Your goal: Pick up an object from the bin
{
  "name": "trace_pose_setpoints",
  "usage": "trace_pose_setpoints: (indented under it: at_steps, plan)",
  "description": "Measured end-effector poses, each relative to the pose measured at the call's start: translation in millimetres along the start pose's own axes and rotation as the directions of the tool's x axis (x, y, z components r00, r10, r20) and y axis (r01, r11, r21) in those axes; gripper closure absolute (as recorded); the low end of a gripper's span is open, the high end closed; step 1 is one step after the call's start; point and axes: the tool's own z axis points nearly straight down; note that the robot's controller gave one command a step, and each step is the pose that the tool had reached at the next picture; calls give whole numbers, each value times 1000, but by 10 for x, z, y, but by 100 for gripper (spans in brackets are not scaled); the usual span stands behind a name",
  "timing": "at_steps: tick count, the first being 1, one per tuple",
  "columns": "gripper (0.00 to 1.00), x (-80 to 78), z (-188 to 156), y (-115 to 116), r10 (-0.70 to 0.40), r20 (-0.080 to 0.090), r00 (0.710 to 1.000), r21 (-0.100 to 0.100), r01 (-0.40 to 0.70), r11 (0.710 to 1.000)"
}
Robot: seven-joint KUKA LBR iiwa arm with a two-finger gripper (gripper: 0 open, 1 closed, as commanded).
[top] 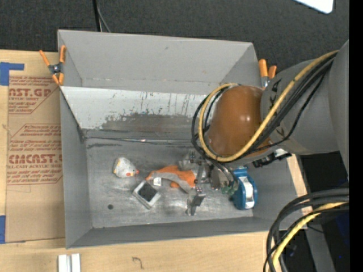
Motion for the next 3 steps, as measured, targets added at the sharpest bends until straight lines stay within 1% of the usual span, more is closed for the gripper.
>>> trace_pose_setpoints:
  at_steps: [1,2,3]
  plan:
    - [0,0,0,0,0,0,1000,0,0,1000]
    - [0,-335,415,-39,-6,9,1000,0,6,1000]
    - [100,-408,624,-101,27,12,1000,-1,-27,1000]
